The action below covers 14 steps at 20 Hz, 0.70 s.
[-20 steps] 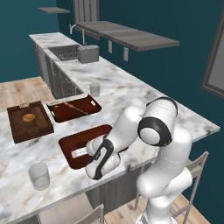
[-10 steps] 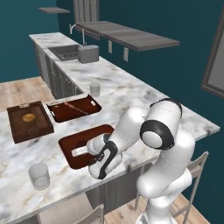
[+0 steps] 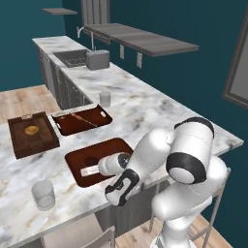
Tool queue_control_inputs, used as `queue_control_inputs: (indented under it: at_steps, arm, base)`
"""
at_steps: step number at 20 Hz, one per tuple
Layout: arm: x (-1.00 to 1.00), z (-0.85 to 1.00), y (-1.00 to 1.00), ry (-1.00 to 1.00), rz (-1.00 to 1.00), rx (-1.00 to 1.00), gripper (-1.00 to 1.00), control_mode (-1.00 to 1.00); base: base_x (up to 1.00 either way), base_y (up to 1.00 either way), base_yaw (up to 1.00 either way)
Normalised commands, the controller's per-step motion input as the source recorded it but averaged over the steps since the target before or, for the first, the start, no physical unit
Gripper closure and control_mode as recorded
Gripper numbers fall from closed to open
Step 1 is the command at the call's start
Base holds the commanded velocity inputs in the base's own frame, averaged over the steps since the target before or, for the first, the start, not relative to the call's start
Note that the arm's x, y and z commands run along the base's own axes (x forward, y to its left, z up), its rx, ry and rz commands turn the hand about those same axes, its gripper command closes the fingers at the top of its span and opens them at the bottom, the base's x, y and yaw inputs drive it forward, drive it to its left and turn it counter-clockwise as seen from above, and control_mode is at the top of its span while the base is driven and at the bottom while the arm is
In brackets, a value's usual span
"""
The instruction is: Take the cupcakes from the fridge and place them on the empty tray on the dining counter.
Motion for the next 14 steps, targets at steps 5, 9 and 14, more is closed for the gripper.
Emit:
queue_control_inputs:
  at_steps: [5, 9, 14]
  arm:
    - [-0.12, 0.76, -0.34, 0.04, -0.02, 0.00, -1.00, -1.00]
    - [-0.28, 1.00, -0.27, 0.06, -0.03, 0.00, -1.00, -1.00]
    - [-0.27, 1.00, -0.08, 0.19, -0.10, 0.00, -1.00, -1.00]
  base:
    - [0.00, 0.00, 0.00]
    - [0.00, 0.00, 0.00]
    - [0.00, 0.00, 0.00]
